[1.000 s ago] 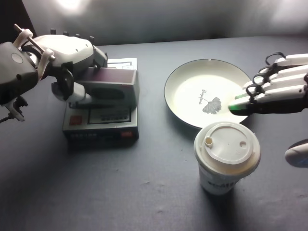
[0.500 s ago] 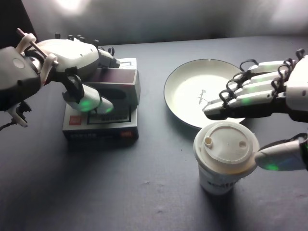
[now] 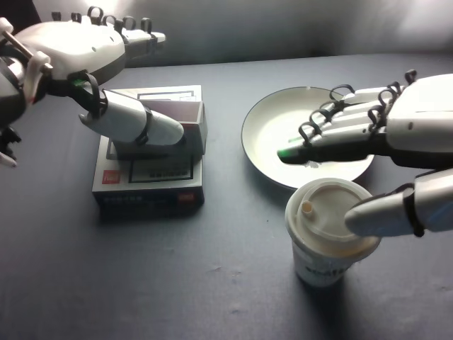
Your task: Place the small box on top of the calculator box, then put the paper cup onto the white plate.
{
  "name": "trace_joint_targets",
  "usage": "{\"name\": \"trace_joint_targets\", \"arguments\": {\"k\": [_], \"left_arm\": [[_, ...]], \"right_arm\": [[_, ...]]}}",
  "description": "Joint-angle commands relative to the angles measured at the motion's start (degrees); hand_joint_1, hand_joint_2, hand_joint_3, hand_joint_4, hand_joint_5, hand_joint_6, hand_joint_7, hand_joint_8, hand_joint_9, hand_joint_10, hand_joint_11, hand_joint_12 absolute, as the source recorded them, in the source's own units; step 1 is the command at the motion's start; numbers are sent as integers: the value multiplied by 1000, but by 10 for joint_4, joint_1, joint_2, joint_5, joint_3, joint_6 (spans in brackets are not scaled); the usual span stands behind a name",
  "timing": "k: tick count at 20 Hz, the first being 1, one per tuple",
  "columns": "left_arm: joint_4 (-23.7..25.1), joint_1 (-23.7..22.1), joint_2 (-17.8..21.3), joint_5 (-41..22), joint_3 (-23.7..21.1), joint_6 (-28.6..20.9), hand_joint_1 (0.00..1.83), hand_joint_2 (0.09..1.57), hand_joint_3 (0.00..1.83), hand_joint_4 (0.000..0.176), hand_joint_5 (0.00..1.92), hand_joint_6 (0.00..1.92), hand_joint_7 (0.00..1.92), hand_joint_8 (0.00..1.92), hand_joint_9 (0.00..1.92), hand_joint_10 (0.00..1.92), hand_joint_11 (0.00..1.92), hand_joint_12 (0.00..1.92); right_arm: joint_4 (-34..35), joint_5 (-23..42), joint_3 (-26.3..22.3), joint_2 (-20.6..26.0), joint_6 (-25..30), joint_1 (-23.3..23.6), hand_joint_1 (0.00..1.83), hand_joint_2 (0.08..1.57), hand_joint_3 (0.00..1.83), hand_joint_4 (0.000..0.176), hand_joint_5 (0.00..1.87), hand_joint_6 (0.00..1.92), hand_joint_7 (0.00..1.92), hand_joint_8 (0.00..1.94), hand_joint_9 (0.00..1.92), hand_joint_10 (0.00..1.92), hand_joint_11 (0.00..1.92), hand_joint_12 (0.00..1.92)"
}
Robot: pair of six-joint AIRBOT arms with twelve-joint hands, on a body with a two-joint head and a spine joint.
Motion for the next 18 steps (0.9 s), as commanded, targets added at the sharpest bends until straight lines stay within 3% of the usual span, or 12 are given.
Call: {"name": "trace_joint_targets", "arguments": {"k": [1, 2, 4, 5, 7, 8, 10, 12, 14, 16, 18], "left_arm": [[49, -10, 17, 7, -1, -31, 283, 892, 0, 0, 122, 0, 176, 0, 151, 0, 0, 207], [107, -11, 25, 29, -3, -79, 258, 887, 0, 0, 144, 4, 210, 8, 191, 10, 0, 252], [261, 3, 50, 56, -20, -234, 244, 887, 0, 0, 154, 3, 196, 0, 170, 0, 0, 229], [349, 18, 64, 47, -30, -329, 267, 881, 1, 0, 140, 0, 193, 1, 175, 0, 0, 229], [460, 49, 88, 6, -51, -440, 264, 880, 1, 0, 154, 1, 209, 2, 190, 2, 0, 290], [516, 63, 107, -5, -65, -495, 254, 901, 5, 0, 139, 0, 182, 1, 158, 1, 0, 219], [561, 72, 131, -5, -85, -526, 219, 915, 2, 0, 143, 0, 203, 2, 177, 2, 0, 221], [646, 89, 164, -5, -109, -602, 265, 909, 0, 0, 134, 0, 194, 0, 179, 0, 0, 243], [700, 108, 182, -5, -127, -649, 265, 906, 0, 0, 156, 0, 211, 0, 206, 2, 0, 350], [716, 128, 195, -18, -142, -662, 267, 911, 2, 0, 145, 1, 202, 1, 190, 3, 0, 315], [716, 146, 206, -39, -155, -662, 244, 926, 5, 0, 116, 2, 171, 1, 168, 1, 0, 252]], "right_arm": [[24, 29, 5, -1, 9, 9, 571, 1059, 0, 0, 9, 0, 7, 0, 36, 0, 0, 193], [24, 29, 9, -6, 12, 9, 664, 1018, 0, 0, 0, 0, 0, 0, 5, 0, 0, 86], [24, 29, 15, -21, 15, 8, 852, 962, 0, 0, 0, 0, 0, 0, 0, 0, 0, 2], [24, 28, 15, -25, 15, 8, 1054, 894, 0, 0, 0, 0, 0, 0, 0, 0, 0, 0], [24, 19, 15, -29, 15, 8, 1115, 861, 0, 0, 0, 0, 0, 0, 0, 0, 0, 0], [24, 13, 15, -31, 19, 7, 1171, 820, 0, 0, 0, 0, 0, 0, 0, 0, 0, 0], [9, 10, 15, -31, 44, 6, 1135, 866, 0, 0, 0, 0, 0, 0, 0, 0, 0, 0], [-15, 10, 15, -34, 64, 4, 1106, 870, 0, 0, 0, 0, 0, 0, 0, 0, 0, 0], [-19, 10, 15, -34, 68, 0, 1103, 887, 6, 0, 0, 0, 0, 0, 0, 0, 0, 0], [-47, 10, 15, -36, 97, -3, 1047, 911, 16, 0, 0, 0, 0, 0, 0, 0, 0, 0], [-62, 10, 15, -41, 110, -10, 1107, 891, 2, 0, 0, 0, 0, 0, 0, 0, 0, 0]]}}
